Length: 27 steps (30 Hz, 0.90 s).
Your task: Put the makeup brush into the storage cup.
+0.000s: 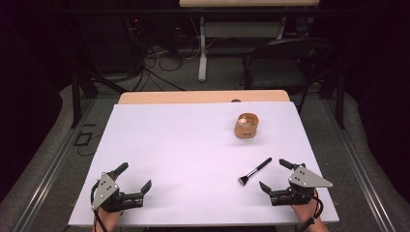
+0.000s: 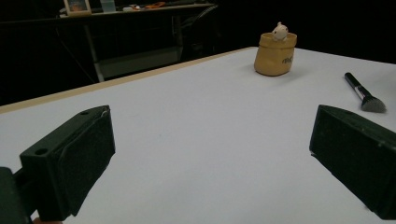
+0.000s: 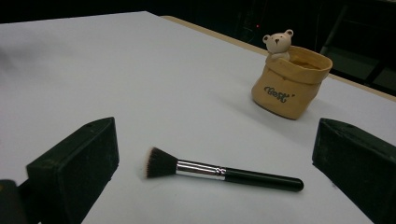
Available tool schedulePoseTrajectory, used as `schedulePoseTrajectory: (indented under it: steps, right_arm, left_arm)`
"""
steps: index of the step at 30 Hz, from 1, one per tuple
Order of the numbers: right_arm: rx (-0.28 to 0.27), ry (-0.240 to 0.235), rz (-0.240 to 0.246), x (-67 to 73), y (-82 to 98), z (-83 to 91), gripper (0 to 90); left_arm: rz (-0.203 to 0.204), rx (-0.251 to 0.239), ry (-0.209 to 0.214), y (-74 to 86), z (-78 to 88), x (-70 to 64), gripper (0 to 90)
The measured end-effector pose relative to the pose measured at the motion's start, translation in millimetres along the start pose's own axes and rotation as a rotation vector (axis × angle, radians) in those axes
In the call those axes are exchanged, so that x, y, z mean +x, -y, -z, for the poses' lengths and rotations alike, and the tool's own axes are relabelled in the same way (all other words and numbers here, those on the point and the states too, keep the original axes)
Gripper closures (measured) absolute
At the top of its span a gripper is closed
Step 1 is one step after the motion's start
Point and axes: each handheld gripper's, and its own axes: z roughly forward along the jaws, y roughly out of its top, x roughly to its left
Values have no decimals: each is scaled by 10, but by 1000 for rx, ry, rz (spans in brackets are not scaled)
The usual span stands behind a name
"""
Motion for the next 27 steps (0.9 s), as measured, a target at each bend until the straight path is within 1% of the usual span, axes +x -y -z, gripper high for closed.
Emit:
schedulePoseTrajectory:
  steps: [6, 11, 16, 19, 27]
  right_arm:
    - [7, -1, 3, 3, -3, 7, 1]
    - [8, -5, 11, 9, -6, -14, 1]
    - [10, -11, 9, 2, 3, -38, 1]
    - [15, -16, 11, 2, 1, -24, 1]
    - [21, -25, 18, 7, -1, -41, 1]
  left_arm:
    - [-3, 2, 2, 2, 1, 0, 2]
    - [-2, 0, -2, 2, 13, 0, 2]
    - [2, 2, -1, 4, 4, 2, 2]
    - [-6, 5, 6, 3, 2, -6, 2]
    - [-6, 4, 6, 3, 7, -7, 2]
